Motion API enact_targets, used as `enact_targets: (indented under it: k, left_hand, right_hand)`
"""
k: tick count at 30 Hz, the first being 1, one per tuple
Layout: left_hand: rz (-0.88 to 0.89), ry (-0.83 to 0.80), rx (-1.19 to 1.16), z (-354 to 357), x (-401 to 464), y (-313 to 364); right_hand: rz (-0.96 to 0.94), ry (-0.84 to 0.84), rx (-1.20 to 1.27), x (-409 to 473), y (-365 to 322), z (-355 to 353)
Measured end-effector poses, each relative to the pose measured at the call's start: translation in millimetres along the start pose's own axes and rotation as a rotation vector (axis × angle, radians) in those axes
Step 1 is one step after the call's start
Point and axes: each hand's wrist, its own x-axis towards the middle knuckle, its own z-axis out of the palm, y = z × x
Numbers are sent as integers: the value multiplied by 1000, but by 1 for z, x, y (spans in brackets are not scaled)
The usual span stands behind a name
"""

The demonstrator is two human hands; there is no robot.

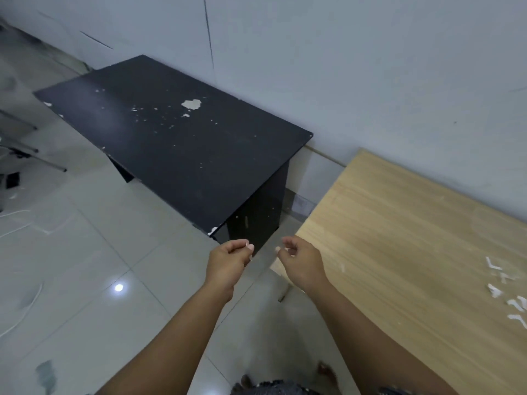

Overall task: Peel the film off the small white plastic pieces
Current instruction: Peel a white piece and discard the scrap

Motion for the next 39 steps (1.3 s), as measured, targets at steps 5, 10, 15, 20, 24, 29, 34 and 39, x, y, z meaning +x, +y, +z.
enact_targets:
  k: [5,10,15,20,24,29,34,39]
  left_hand:
    - [38,102,34,-46,31,4]
    - [86,180,86,-79,70,13]
    - [103,278,129,-109,117,28]
    - [87,361,173,-145,162,52]
    - [61,424,166,-170,196,69]
    - [33,495,127,-204,228,80]
    - [28,537,77,-239,254,88]
    - [31,528,74,-287,293,96]
  right_hand:
    - [-78,-3,-208,26,-25,39]
    - [-176,-60,-351,62,-46,78]
    - [-267,-101,-405,108,-72,117]
    - [-337,-210,-460,159,-111,159]
    - [-395,-273,-492,195,-145,191]
    - [-440,-345,-495,229,-179,233]
    - [-467,-383,-498,250,-207,271]
    - [-456,-401,-486,270,-240,322]
